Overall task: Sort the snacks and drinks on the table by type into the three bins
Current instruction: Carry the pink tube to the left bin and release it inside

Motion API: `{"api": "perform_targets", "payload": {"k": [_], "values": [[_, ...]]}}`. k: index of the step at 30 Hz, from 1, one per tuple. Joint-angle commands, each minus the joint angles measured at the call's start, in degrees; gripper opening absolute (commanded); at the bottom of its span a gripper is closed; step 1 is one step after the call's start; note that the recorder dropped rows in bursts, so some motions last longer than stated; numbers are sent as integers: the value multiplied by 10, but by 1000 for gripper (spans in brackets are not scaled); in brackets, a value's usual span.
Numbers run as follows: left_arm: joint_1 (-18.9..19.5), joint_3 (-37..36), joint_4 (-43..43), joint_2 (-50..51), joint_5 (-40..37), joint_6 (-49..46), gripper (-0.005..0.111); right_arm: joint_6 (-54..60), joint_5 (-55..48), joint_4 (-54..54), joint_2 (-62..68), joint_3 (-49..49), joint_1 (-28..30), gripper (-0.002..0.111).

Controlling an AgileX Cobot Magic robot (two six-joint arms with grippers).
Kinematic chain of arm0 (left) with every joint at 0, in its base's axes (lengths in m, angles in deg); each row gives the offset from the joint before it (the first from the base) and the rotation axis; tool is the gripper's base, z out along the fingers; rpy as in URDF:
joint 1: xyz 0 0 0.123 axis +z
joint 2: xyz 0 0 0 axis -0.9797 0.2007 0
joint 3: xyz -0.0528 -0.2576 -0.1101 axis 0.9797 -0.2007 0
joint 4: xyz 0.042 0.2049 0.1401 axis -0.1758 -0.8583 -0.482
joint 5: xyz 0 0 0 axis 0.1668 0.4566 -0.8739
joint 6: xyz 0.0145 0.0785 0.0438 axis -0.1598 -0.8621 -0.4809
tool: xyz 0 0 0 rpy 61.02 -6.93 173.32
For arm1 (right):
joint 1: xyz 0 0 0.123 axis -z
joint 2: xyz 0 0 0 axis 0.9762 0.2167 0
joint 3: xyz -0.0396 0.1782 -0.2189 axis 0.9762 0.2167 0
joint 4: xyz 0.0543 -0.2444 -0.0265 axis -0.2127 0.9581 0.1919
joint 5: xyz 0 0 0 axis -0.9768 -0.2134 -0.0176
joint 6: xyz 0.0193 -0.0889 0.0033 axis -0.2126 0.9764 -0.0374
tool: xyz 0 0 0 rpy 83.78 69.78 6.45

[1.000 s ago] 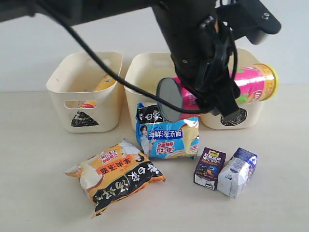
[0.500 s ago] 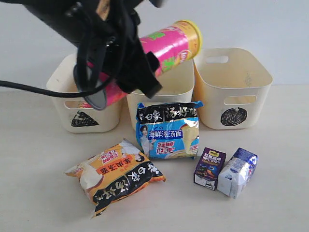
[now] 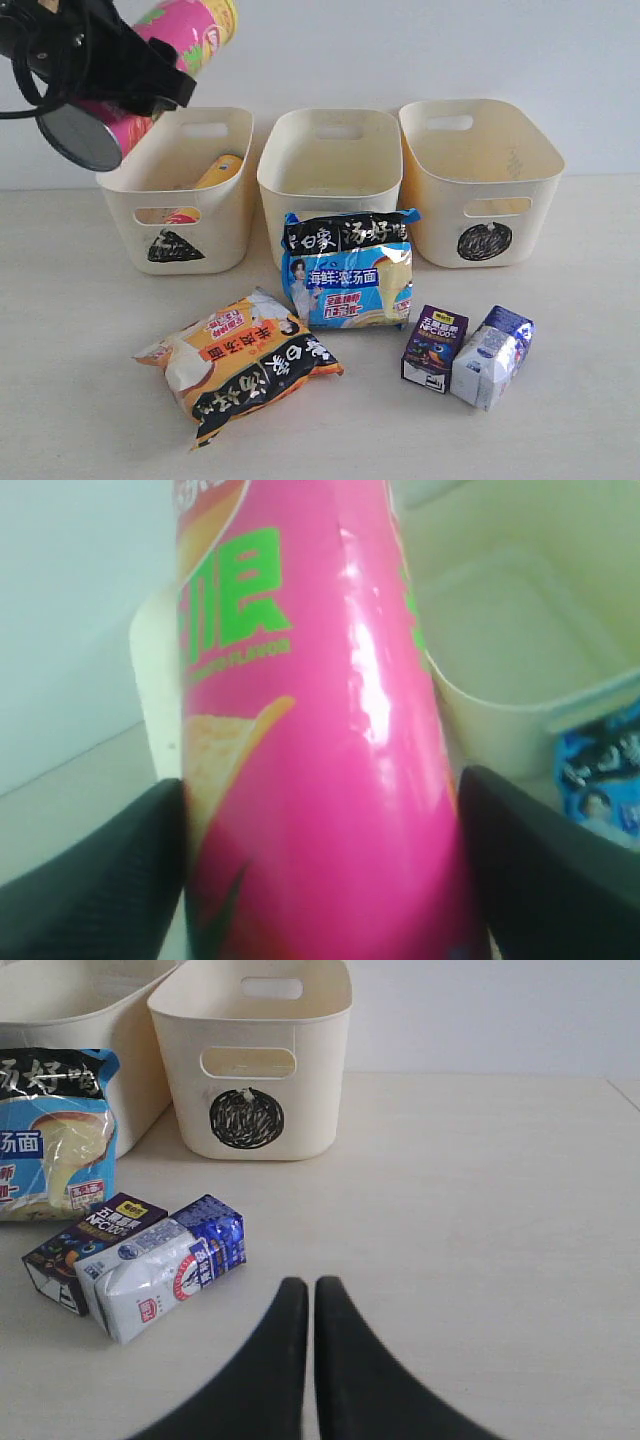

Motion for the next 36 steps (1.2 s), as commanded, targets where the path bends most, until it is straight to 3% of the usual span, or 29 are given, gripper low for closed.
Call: {"api": "perform_targets", "payload": {"k": [1, 10, 25, 33, 36], "values": [[46, -3, 1, 27, 76, 40, 4, 0, 5, 1, -3, 3, 1, 0], [127, 6, 1, 174, 316, 87, 4, 0, 5, 1, -3, 3, 1, 0], [152, 145, 0, 316, 296, 87, 4, 0, 5, 1, -3, 3, 1, 0], [158, 152, 4, 343, 287, 81, 5, 0, 5, 1, -3, 3, 1, 0], [158, 152, 4, 349, 287, 81, 14, 0, 5, 1, -3, 3, 1, 0]]}}
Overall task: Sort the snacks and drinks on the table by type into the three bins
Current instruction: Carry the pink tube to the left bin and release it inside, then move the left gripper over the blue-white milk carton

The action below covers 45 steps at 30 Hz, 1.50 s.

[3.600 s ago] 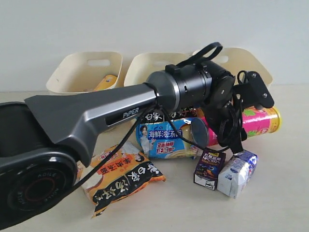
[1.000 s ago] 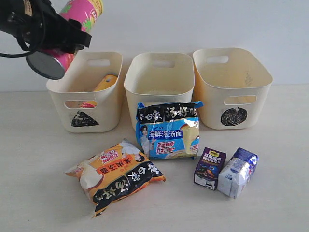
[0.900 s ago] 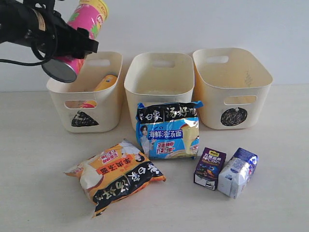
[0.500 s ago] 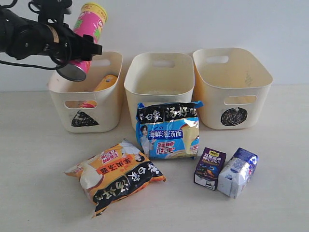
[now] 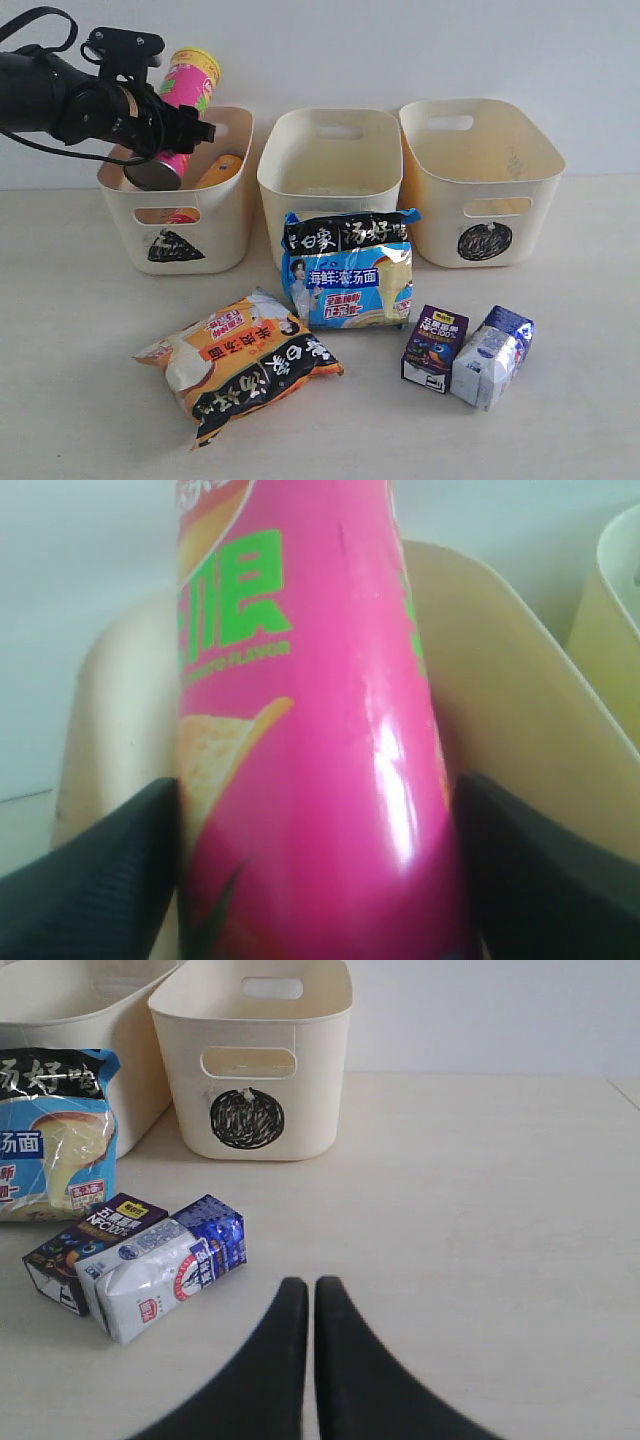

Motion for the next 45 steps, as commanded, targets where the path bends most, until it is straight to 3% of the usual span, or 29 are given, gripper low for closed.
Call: {"api": "perform_targets", "payload": {"k": [1, 10, 14, 23, 27, 29, 33, 45], "values": [[1, 6, 4, 7, 5, 1, 20, 0, 5, 1, -3, 3, 1, 0], [1, 6, 4, 8, 5, 4, 74, 0, 5, 1, -3, 3, 1, 0], [1, 6, 4, 8, 4, 5, 82, 0, 5, 1, -3, 3, 1, 0], [0, 6, 4, -6, -3, 3, 81, 0, 5, 1, -3, 3, 1, 0], [0, 6, 4, -30, -32, 2, 71, 0, 5, 1, -3, 3, 1, 0], [0, 6, 4, -44, -56, 1, 54, 0, 5, 1, -3, 3, 1, 0], [-3, -6, 4, -76, -85, -10, 6, 0, 5, 1, -3, 3, 1, 0], [-46, -139, 3, -197, -96, -38, 4, 0, 5, 1, -3, 3, 1, 0]]}}
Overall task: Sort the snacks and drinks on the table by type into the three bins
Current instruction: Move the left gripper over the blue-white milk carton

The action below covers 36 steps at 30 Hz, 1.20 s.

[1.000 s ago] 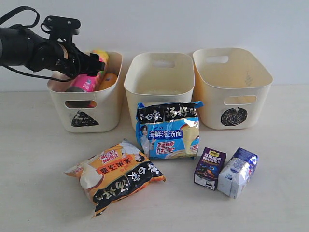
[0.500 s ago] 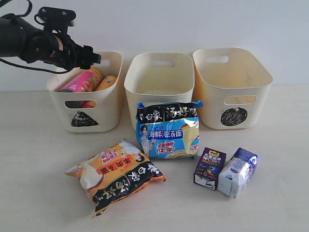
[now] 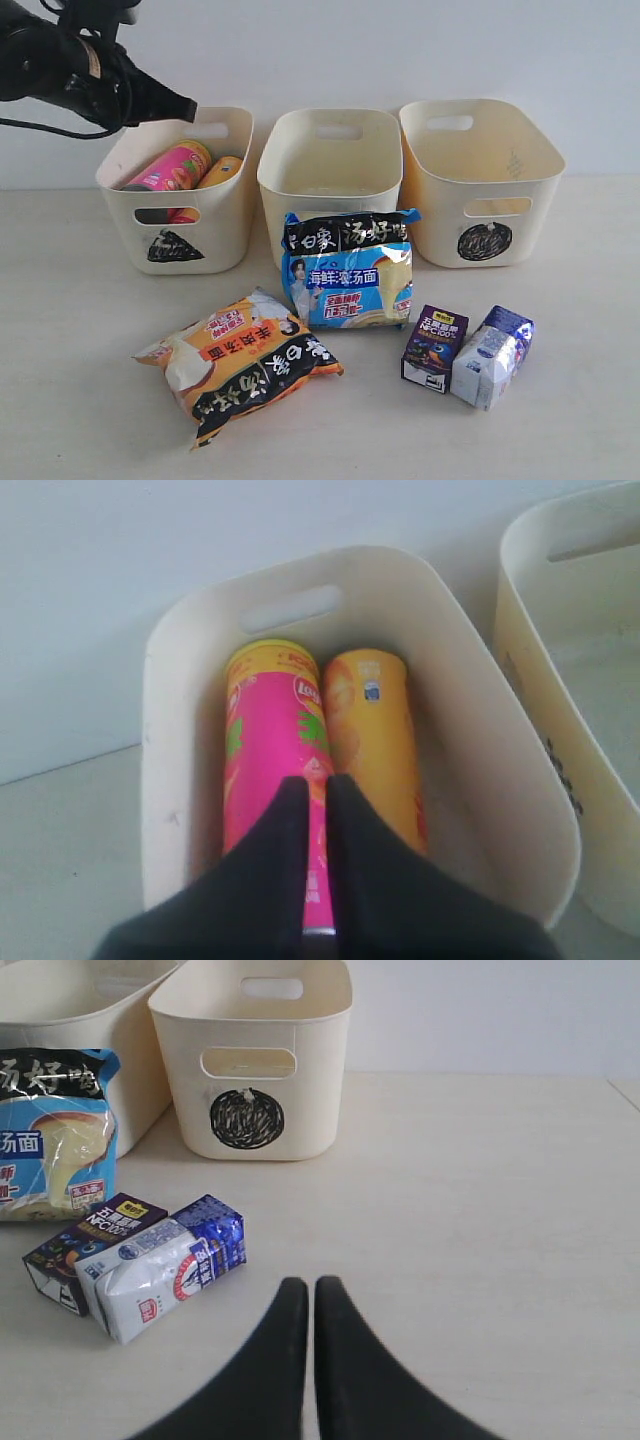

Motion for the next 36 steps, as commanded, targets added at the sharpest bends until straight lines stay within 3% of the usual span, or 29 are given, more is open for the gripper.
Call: {"api": "perform_targets", "payload": {"k": [1, 5, 7, 10, 15, 24, 28, 36], "values": [[-12, -61, 3, -49, -3, -4, 4, 0, 5, 1, -3, 3, 1, 0], [-13, -128, 4, -108, -6, -10, 4, 0, 5, 1, -3, 3, 1, 0], [-24, -150, 27, -136, -25, -57, 4, 0, 5, 1, -3, 3, 1, 0], [-61, -154, 102, -159, -69, -184, 4, 0, 5, 1, -3, 3, 1, 0], [-122, -154, 226, -163, -107, -305, 4, 0, 5, 1, -3, 3, 1, 0], [-241, -154, 239, -163, -126, -312, 4, 0, 5, 1, -3, 3, 1, 0], [-311, -145, 239, -163, -143, -308, 4, 0, 5, 1, -3, 3, 1, 0], [-362, -82, 244, -117, -218, -299, 4, 0, 5, 1, -3, 3, 1, 0]]}}
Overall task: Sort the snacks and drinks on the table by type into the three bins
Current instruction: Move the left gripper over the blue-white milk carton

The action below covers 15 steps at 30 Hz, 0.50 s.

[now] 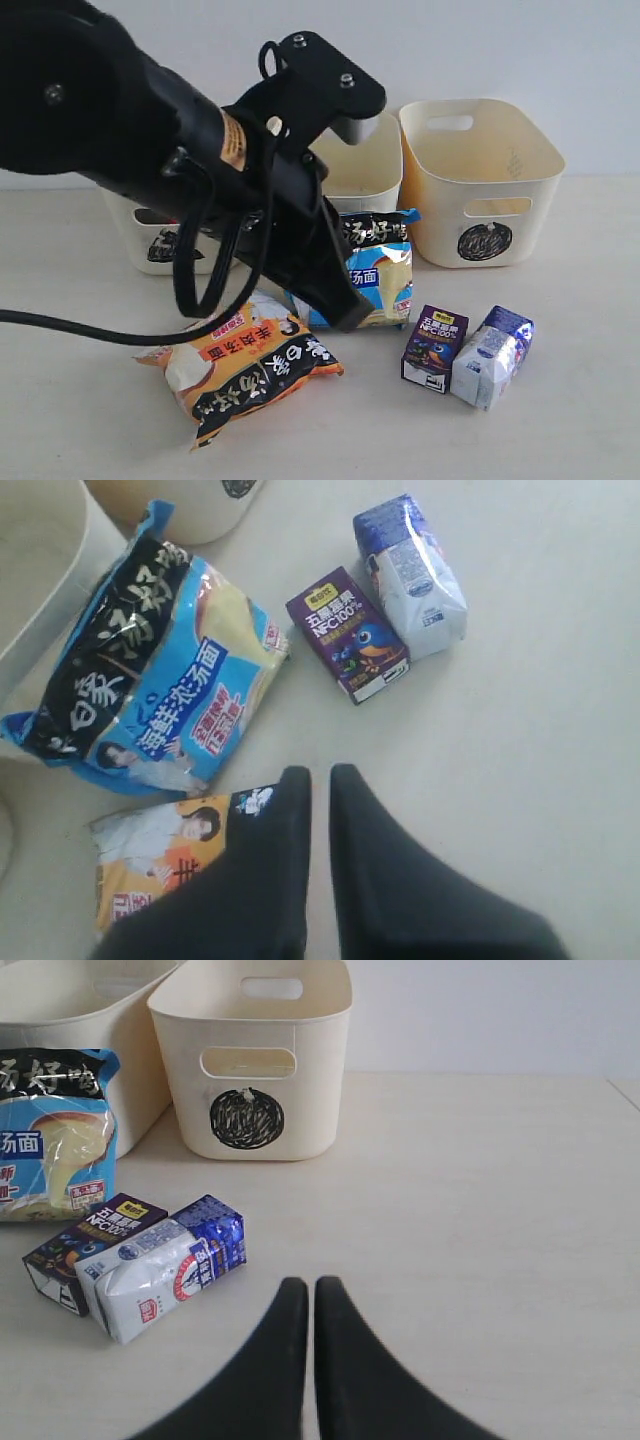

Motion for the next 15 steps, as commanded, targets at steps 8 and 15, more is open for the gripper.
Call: {"api": "perform_targets", "payload": {"k": [8, 15], "values": [[-61, 121, 13, 137, -70, 19, 4, 0, 5, 1, -3, 3, 1, 0], [-73, 202, 21, 229, -75, 19, 54, 0, 5, 1, -3, 3, 1, 0]]}}
